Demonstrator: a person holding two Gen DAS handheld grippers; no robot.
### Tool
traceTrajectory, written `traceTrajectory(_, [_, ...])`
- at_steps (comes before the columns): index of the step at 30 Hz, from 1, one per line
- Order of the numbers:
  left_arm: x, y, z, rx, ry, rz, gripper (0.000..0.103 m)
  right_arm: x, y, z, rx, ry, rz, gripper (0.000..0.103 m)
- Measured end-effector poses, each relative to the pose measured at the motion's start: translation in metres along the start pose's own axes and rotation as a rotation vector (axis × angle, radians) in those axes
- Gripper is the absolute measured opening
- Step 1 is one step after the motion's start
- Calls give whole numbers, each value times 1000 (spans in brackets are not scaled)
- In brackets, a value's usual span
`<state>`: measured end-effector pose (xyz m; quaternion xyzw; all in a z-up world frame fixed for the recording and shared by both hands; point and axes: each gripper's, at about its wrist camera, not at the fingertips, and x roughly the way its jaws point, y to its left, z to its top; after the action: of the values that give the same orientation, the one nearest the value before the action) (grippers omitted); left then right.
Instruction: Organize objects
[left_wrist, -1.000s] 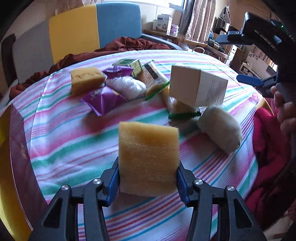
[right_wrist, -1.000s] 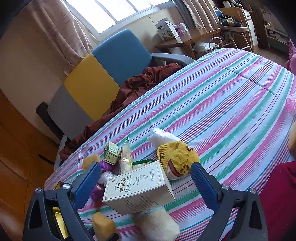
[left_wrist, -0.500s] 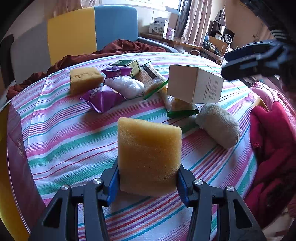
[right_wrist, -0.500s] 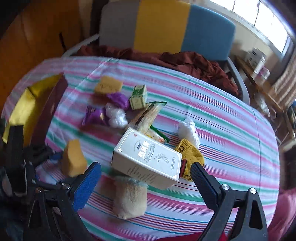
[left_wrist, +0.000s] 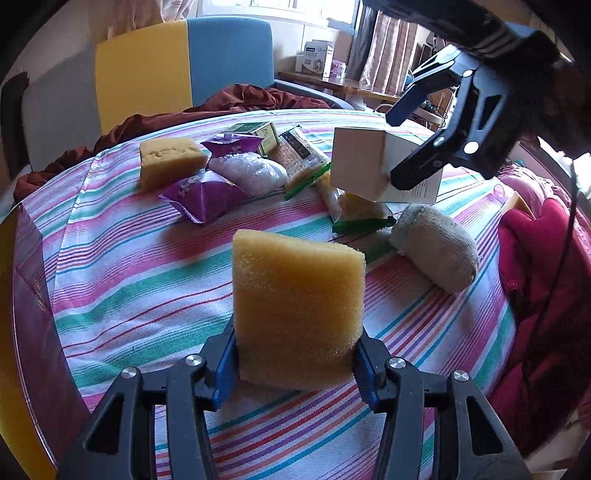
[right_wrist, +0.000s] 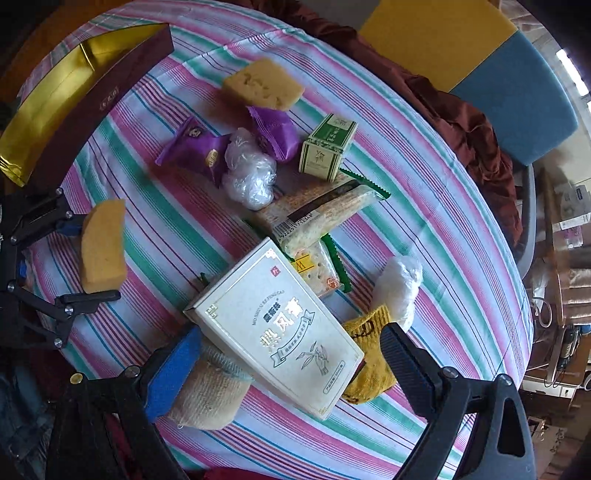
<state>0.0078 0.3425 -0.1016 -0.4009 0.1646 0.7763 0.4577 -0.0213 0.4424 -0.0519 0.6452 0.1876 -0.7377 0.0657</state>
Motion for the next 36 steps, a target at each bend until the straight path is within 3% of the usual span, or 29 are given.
traceTrajectory(3, [0, 1, -1, -5, -5, -4, 55, 10, -6, 3, 21, 9, 32, 96])
traceTrajectory(4, [0, 2, -1, -7, -6, -6, 55, 12, -7, 3, 32, 6, 48, 89])
traceTrajectory(5, [0, 2, -1, -9, -8, -7, 55, 14, -8, 2, 44, 4, 68, 75])
traceTrajectory(11, [1, 1, -2, -6, -17, -2, 55, 4, -13, -9, 184, -105, 89, 55])
traceTrajectory(16, [-2, 2, -1, -25, -7, -1, 52, -20, -12, -14, 347, -216, 27, 53])
traceTrajectory(21, [-23, 12, -2, -63, -17, 22, 52, -28, 19, -11, 480, -349, 94, 53])
traceTrajectory(28, [-65, 27, -15, -95, -61, 66, 52, -3, 68, 11, 470, -366, 116, 52])
traceTrajectory(36, [-104, 38, -27, -146, -98, 82, 52, 6, 73, 13, 461, -376, 77, 52])
